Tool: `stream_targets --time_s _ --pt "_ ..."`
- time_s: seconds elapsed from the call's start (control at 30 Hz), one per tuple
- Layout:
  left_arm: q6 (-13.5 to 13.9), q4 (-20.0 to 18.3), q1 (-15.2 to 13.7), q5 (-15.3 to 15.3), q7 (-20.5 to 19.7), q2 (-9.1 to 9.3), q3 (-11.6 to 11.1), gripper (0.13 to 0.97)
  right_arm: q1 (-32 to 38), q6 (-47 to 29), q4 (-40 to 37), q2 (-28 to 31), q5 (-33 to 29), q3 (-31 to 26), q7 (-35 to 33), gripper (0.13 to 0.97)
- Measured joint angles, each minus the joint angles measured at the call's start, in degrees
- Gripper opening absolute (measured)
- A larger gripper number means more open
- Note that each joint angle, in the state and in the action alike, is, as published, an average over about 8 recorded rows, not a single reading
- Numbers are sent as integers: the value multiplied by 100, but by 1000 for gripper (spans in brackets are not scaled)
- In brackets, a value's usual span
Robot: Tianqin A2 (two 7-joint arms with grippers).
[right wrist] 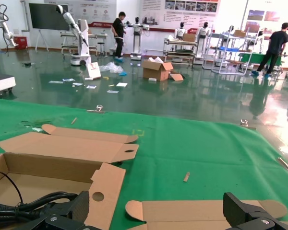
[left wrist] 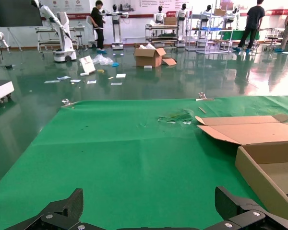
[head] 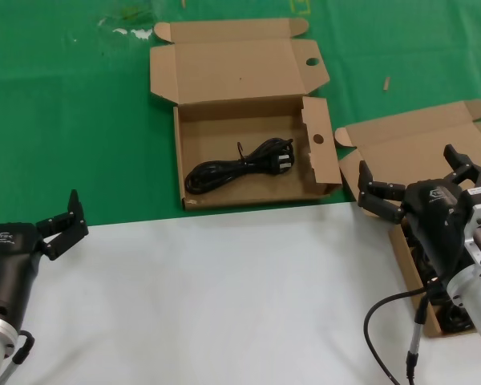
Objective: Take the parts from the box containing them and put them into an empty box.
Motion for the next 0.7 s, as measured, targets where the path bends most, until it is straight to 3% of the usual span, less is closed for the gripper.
stream_targets --time_s 0.7 --pt "0 0 0 0 0 0 0 966 0 0 0 0 0 0 0 966"
